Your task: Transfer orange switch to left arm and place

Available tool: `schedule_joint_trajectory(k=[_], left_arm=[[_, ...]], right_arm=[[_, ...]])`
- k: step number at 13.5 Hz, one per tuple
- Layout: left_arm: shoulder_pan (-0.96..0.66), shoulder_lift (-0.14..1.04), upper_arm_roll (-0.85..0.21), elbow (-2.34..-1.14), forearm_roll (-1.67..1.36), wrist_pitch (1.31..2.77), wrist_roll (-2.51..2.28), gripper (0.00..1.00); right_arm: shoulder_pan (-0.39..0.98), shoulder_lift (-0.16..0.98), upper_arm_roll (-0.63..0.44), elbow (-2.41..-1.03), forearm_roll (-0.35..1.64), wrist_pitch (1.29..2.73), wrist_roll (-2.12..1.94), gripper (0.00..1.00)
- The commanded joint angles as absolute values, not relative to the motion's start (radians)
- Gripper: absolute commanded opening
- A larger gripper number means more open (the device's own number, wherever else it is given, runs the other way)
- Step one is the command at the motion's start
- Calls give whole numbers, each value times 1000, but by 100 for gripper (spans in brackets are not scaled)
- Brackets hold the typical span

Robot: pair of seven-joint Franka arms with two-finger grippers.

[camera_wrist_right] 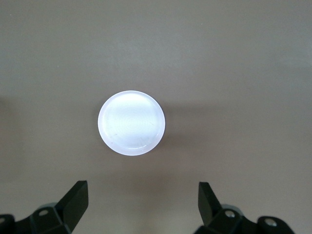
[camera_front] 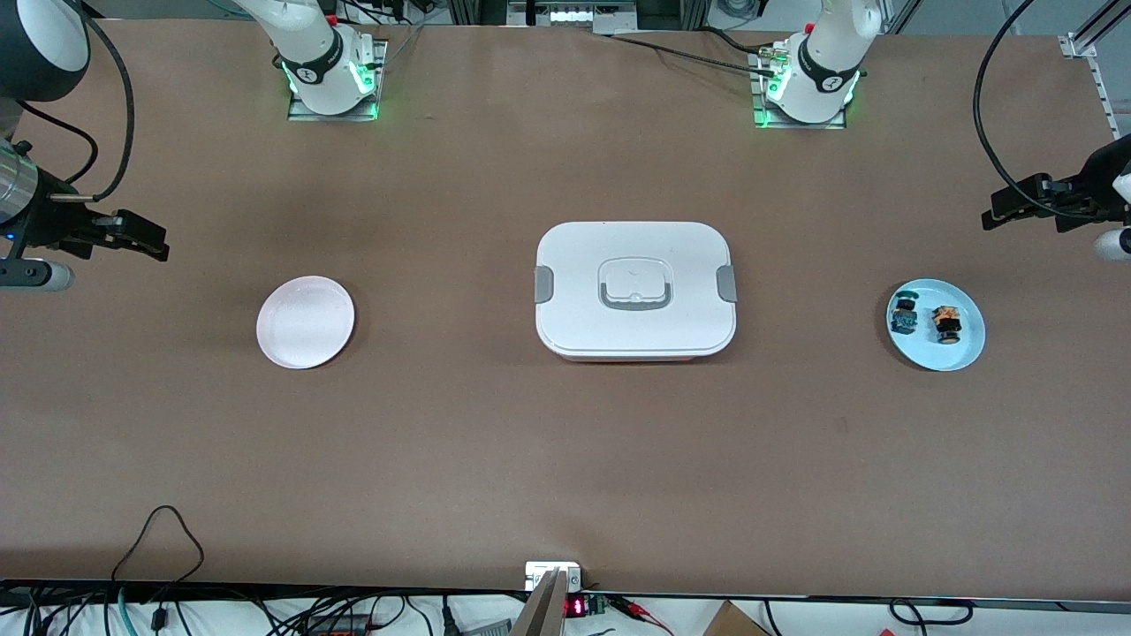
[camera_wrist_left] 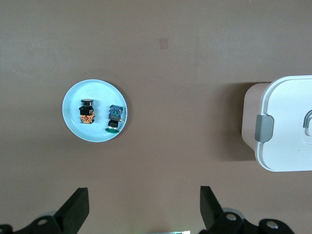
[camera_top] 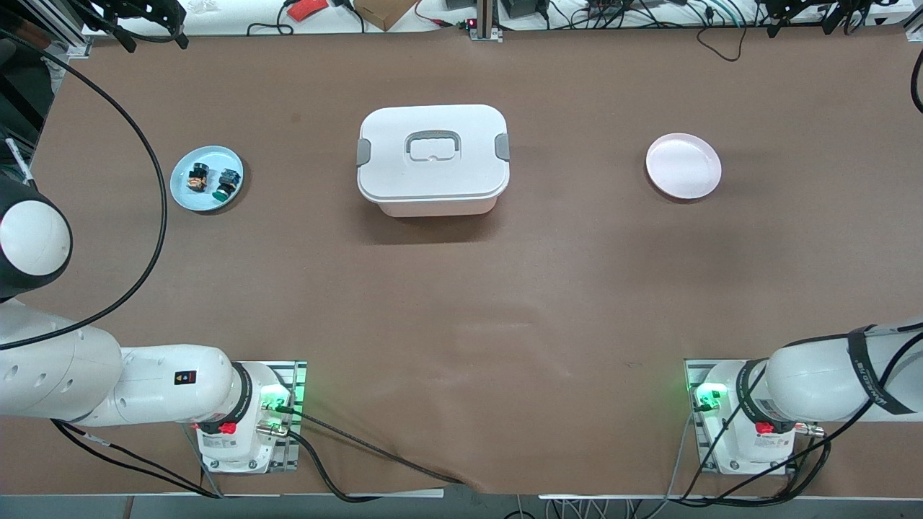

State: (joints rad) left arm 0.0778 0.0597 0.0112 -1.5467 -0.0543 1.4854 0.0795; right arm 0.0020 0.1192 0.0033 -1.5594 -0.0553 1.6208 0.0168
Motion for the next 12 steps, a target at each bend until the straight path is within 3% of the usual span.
schedule_joint_trajectory(k=[1,12], left_arm=[[78,51,17,-1513,-49,1465,77,100],[80,58,21,-1506,-51,1463,69,100]], right_arm=[[-15,103,17,-1562,-40,1618,-3,100],[-14,103,18,-1562,-40,1592,-2,100]])
